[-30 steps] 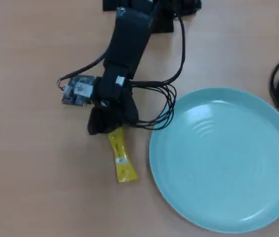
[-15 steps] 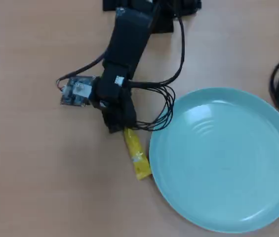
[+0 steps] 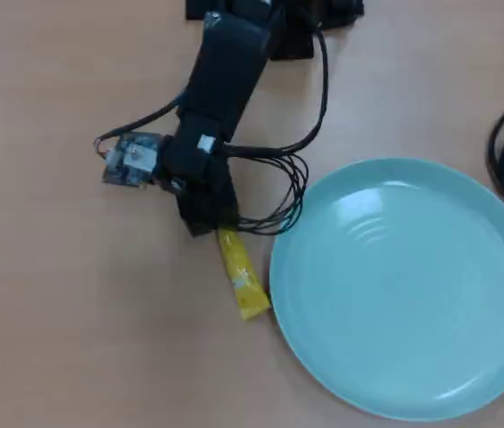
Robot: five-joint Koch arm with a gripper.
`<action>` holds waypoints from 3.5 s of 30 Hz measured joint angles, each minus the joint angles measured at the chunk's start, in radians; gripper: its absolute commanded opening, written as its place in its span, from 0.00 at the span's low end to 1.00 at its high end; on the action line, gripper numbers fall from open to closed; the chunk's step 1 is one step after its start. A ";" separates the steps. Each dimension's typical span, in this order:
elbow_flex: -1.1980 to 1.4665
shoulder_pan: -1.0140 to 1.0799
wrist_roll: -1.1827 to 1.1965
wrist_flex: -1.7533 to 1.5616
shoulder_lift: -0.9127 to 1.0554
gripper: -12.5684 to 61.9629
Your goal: Pick up the yellow coffee stick, then put it in the green bowl
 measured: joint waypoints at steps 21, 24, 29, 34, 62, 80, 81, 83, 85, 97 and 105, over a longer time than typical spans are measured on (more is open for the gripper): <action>-0.002 0.015 -0.301 0.032 0.284 0.07; -0.003 0.012 -0.325 0.046 0.331 0.07; -0.002 -0.006 -0.339 0.054 0.425 0.07; -0.075 -0.075 -0.377 0.055 0.476 0.07; -0.181 -0.638 -0.752 0.020 0.543 0.07; -0.181 -0.772 -0.738 -0.199 0.341 0.07; -0.181 -0.772 -0.738 -0.213 0.333 0.07; -0.179 -0.773 -0.738 -0.233 0.318 0.07; -0.179 -0.776 -0.738 -0.250 0.311 0.07; 0.097 -0.778 -0.738 -0.502 0.308 0.07; 0.232 -0.775 -0.738 -0.632 0.307 0.07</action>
